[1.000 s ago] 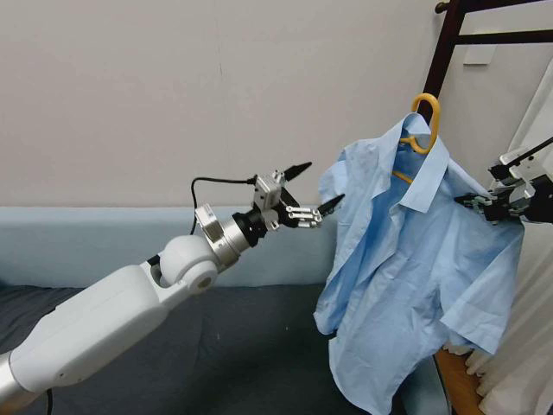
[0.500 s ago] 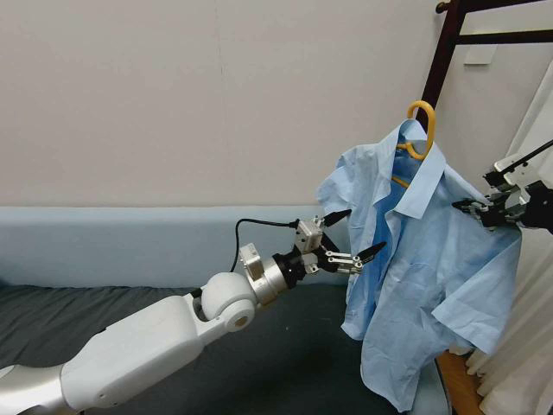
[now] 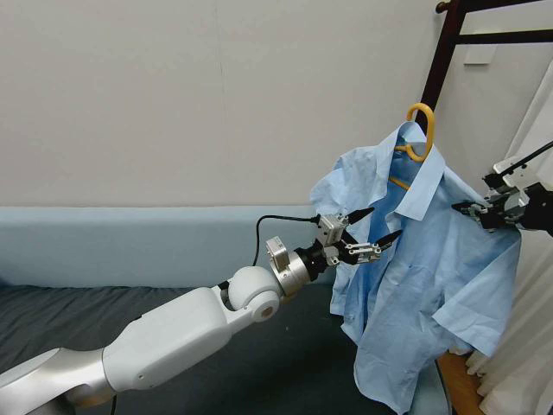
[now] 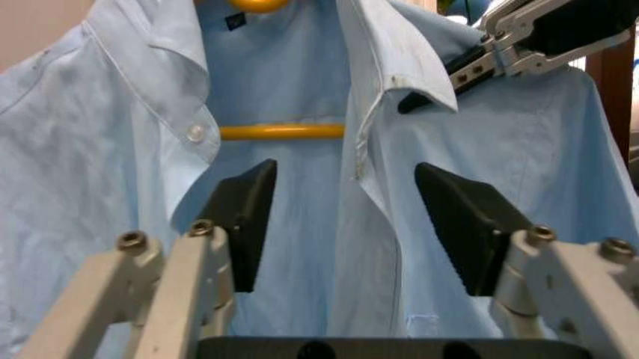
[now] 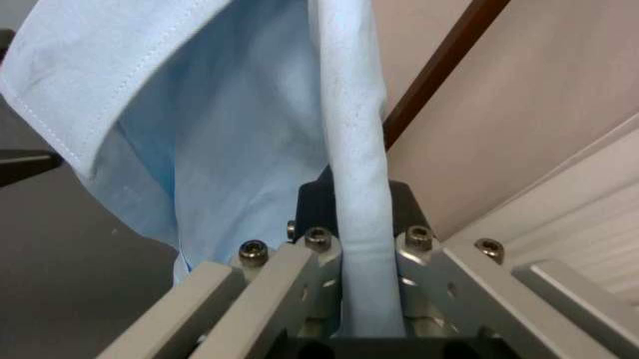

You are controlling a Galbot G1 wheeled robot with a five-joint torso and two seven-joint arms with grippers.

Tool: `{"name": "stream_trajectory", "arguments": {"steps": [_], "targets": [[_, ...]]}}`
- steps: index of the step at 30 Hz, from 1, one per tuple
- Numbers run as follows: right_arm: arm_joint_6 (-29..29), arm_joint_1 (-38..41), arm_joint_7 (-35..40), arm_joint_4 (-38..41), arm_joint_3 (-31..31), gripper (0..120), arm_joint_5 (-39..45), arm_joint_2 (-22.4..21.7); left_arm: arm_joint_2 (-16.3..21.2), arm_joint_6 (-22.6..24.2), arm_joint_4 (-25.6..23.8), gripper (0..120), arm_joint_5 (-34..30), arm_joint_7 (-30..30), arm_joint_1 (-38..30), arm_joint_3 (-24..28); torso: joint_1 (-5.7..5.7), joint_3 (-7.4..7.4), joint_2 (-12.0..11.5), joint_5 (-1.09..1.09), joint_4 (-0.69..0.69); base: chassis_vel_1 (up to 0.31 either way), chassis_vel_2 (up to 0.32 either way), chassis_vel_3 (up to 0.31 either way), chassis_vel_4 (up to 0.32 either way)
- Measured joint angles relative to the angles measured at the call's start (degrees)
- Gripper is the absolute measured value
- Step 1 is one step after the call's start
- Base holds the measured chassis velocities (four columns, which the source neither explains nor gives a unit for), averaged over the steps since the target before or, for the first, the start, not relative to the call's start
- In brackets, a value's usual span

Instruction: Pick up the clothes from the sofa and hang them on the clothes hanger.

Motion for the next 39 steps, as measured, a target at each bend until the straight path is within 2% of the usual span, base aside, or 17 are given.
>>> {"name": "stream_trajectory", "arguments": {"steps": [5, 6, 8, 14, 25, 34, 39], "targets": [[0.02, 0.00, 0.00, 0.51, -0.05, 1, 0.30, -0.27, -1.49, 0.18, 1.29, 33, -0.09, 0.05, -0.29, 0.67, 0.00, 0.00, 0.00, 0.00, -0.01, 0.000, 0.000, 0.000, 0.000], [0.02, 0.00, 0.00, 0.51, -0.05, 1, 0.30, -0.27, -1.49, 0.18, 1.29, 33, -0.09, 0.05, -0.29, 0.67, 0.00, 0.00, 0.00, 0.00, -0.01, 0.000, 0.000, 0.000, 0.000], [0.02, 0.03, 0.00, 0.57, -0.11, 1, 0.39, -0.35, -1.91, 0.20, 1.81, 25, -0.09, 0.06, -0.49, 0.80, 0.00, 0.00, 0.00, 0.00, -0.01, 0.000, 0.000, 0.000, 0.000], [0.02, 0.05, 0.75, 1.31, -0.22, 1, 0.69, -0.41, -1.50, 0.63, 2.39, 1, -0.86, 0.00, -0.95, 0.80, 0.00, 0.00, 0.00, 0.00, -0.01, 0.000, 0.000, 0.000, 0.000], [0.05, -0.16, 1.37, 1.24, -0.26, 1, 1.08, -0.99, -1.70, 0.69, 3.05, 0, -1.37, -0.21, -2.81, 0.04, 0.00, 0.00, 0.00, -0.01, -0.01, 0.000, 0.000, 0.000, 0.000], [0.08, -0.35, 1.29, -0.33, 0.39, 1, 1.85, -1.20, 0.84, 1.51, 3.57, 0, -2.21, -0.21, -9.95, 2.74, 0.00, 0.00, 0.00, 0.00, -0.01, 0.000, 0.000, 0.000, 0.000], [0.09, -0.23, 1.40, -1.06, 0.72, 1, 2.63, -1.47, 1.37, 2.11, 2.80, 0, -1.97, -0.14, -8.29, 3.27, 0.00, 0.00, 0.00, -0.01, -0.02, 0.000, 0.000, 0.000, 0.000]]}}
